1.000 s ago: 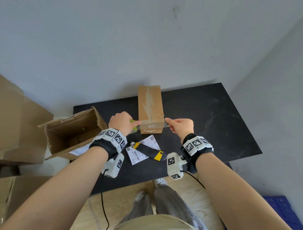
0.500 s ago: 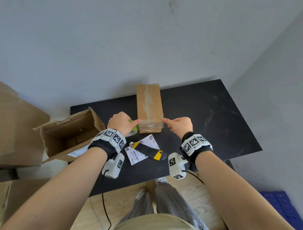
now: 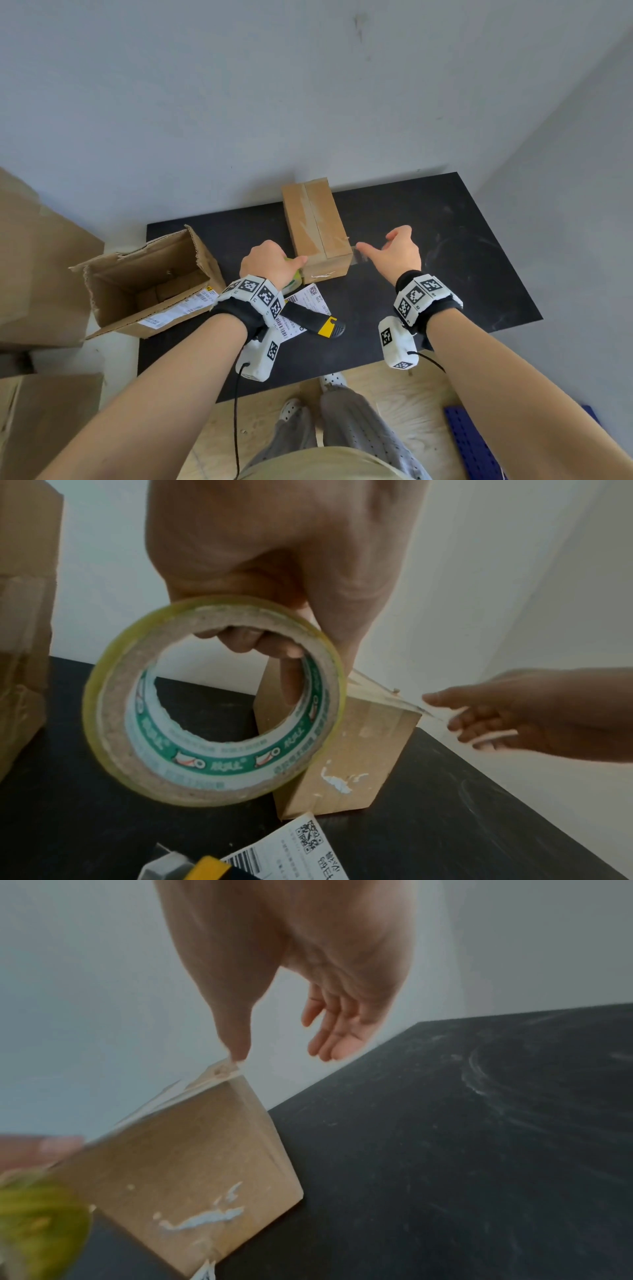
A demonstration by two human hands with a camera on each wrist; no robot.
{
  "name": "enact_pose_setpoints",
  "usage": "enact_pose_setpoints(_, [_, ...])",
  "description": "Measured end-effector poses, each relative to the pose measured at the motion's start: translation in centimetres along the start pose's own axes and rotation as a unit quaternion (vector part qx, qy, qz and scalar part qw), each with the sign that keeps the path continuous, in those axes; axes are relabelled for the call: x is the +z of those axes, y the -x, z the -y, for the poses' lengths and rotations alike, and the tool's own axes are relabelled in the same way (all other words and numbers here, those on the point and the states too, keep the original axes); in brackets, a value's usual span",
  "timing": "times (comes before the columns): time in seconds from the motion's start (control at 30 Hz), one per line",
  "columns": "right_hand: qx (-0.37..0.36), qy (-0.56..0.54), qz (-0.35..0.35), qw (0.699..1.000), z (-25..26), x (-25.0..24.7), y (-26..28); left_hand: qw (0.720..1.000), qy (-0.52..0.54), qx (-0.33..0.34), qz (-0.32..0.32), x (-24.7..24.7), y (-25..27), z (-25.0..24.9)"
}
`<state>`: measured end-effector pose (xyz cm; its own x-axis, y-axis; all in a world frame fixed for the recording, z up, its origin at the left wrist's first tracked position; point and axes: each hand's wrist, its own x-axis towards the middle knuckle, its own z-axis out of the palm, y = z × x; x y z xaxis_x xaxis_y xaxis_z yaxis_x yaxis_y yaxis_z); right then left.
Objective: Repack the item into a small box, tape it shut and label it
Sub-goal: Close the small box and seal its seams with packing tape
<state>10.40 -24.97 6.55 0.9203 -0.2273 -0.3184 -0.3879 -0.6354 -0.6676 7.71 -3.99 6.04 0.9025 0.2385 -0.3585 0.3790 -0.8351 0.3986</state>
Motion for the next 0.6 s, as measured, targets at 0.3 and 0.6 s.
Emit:
enact_pose_setpoints(0.3, [-0.428,0.251,0.174,0.851,1.6,4.6,3.8,0.994,0.106,0.004,0.022,-0.3,1.2,1.4])
enact_pose_setpoints(0.6, [-0.478,0.323,0.163,0.800,-0.5,5.8,2.9,0.989,0.133,0.057,0.039,-1.7,1.5,2.4])
